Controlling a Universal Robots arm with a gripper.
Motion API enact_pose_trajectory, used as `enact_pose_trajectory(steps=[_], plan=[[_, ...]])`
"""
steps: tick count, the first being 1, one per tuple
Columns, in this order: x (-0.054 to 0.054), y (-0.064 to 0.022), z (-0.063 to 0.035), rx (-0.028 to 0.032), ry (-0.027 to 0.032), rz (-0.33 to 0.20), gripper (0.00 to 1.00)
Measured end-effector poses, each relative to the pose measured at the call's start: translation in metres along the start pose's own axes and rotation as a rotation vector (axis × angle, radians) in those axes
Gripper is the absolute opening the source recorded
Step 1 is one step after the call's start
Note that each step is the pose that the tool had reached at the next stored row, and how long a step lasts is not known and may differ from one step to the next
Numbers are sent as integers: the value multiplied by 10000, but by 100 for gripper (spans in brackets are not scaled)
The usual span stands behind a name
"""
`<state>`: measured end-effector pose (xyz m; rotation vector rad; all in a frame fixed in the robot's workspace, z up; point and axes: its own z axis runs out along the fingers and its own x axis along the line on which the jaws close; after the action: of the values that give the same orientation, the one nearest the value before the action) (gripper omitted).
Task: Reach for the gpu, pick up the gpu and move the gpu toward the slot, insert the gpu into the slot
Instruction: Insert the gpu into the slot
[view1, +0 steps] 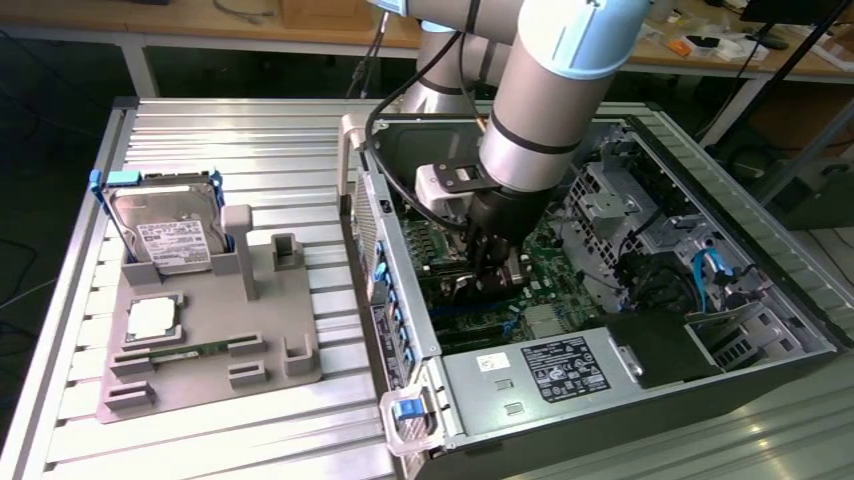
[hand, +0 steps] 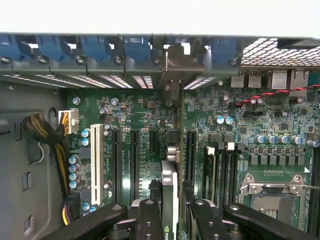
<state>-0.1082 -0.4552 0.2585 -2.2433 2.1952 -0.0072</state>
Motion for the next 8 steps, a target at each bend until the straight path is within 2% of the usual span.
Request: enact_pose_trajectory(steps=[3,5,7,8], plan=[[0,0,-6,3,-5,0,27],[-3,-2,-38,18,-29,0,27],[0,-1,-80,2,-1,-1,27],[-1,-1,-81,4,-5,-1,27]])
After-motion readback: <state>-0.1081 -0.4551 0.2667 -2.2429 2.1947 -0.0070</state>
